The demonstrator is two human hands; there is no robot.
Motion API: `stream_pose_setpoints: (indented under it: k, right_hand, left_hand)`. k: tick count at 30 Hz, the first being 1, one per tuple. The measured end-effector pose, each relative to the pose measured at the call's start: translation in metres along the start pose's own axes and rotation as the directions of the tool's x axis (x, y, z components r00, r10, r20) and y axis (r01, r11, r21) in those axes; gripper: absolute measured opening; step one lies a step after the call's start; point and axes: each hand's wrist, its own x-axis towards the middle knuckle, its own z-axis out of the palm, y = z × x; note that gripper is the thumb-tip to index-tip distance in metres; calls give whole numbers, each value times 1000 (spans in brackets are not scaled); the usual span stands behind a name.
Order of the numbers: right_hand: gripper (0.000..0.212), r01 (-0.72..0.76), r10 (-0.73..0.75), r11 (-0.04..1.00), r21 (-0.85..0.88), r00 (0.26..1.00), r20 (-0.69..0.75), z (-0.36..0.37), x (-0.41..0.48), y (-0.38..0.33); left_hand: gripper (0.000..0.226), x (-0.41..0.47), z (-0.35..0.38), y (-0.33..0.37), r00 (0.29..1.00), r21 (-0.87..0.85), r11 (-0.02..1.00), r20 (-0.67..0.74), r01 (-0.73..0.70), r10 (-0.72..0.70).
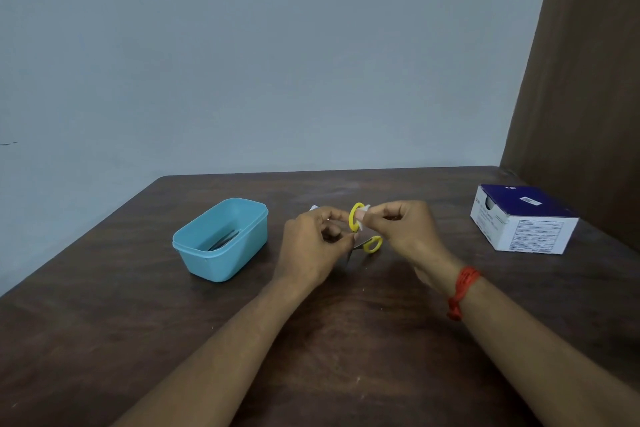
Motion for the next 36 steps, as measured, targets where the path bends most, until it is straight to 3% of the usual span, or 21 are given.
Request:
stream_pose_setpoints:
  k: [6, 9, 12, 15, 21, 27, 30, 36]
  right_hand:
    - [17, 216, -228, 962, -165, 972, -57, -10, 10, -6]
    - [17, 289, -285, 896, -336, 956, 61, -12, 7, -7]
    - [29, 369, -314, 842, -393, 928, 199, -9, 2, -4]
    - [6, 376, -319, 815, -441, 926, 200, -8, 4, -2]
    - [26, 391, -338, 802, -451, 920, 196, -2, 7, 1]
    - [14, 347, -315, 896, -276, 936, 156, -1, 2, -2]
    - [12, 326, -298, 905, -275, 944, 140, -1, -1, -4]
    - [16, 306, -219, 883, -355, 939, 265, 2, -6, -4]
  left_hand:
    - [22, 13, -4, -2, 999, -106, 994, -13, 29, -30]
    - [21, 14, -6, -6, 994, -262, 960, -14, 99, -106]
    - [27, 10, -5, -9, 993, -297, 948, 20, 115, -114]
    - [24, 10, -2, -9, 991, -324, 936, 50, 136, -126]
    - [20, 8, -5, -1, 991, -320, 938, 63, 134, -120]
    - [12, 8, -6, -1, 982, -388, 902, 80, 191, -173]
    - [11, 7, -5, -3, 984, -387, 904, 79, 180, -163]
    - [10, 10, -3, -3, 984, -380, 909, 16, 172, -179]
